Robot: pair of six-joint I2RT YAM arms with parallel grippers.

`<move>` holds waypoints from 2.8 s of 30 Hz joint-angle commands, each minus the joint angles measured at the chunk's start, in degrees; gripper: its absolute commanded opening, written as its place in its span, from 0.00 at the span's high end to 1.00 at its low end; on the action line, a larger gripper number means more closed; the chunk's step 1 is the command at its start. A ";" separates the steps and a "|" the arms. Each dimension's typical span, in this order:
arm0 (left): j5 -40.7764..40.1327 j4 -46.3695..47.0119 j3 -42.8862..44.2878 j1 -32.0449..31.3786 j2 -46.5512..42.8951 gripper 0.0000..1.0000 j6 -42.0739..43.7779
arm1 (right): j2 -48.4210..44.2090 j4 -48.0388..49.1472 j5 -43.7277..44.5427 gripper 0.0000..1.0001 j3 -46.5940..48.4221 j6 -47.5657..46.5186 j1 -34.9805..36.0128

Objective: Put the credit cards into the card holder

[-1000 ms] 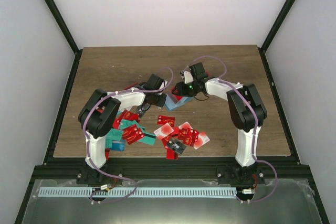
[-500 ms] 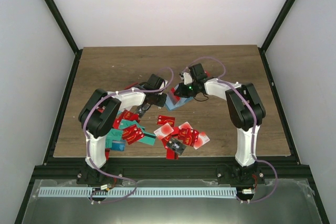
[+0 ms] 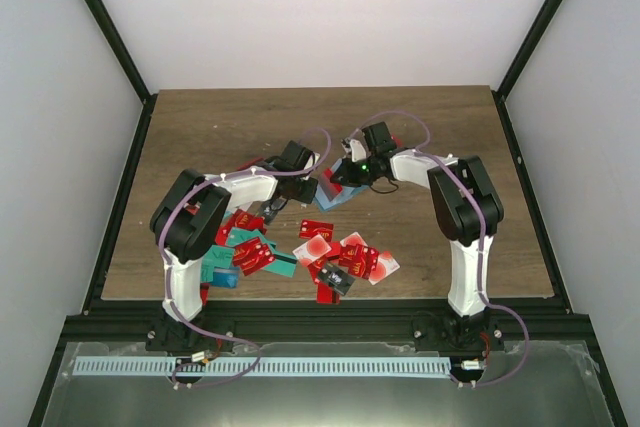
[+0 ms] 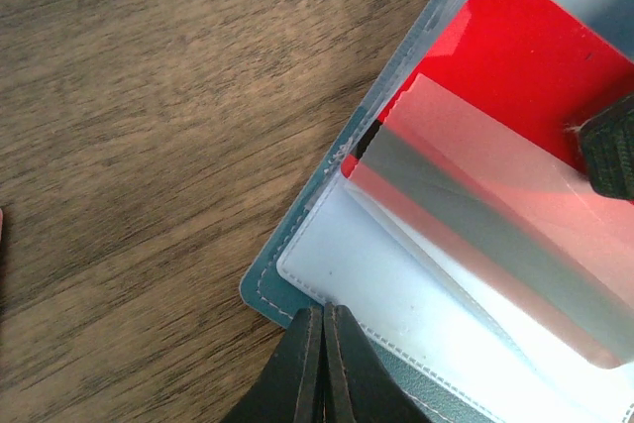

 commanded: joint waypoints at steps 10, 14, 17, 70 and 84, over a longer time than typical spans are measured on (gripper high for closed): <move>0.44 -1.71 0.64 -0.48 3.88 0.96 0.39 | 1.15 -1.11 -5.40 0.99 -3.43 -1.46 -0.71; 0.37 -1.79 0.81 -0.48 4.18 0.96 0.26 | 1.42 0.74 -6.98 0.99 -5.17 -0.15 -0.99; 0.74 -1.97 0.98 -0.46 4.37 0.96 0.25 | 1.54 2.24 -7.63 0.99 -6.43 0.85 -0.93; 7.69 -1.41 -4.50 -3.88 -10.19 0.82 -12.95 | -3.21 25.64 -0.31 0.91 -23.29 26.55 2.42; 8.87 -0.57 -3.75 -4.17 -1.54 0.90 -10.91 | -7.75 21.64 -1.63 0.77 -21.55 23.14 2.17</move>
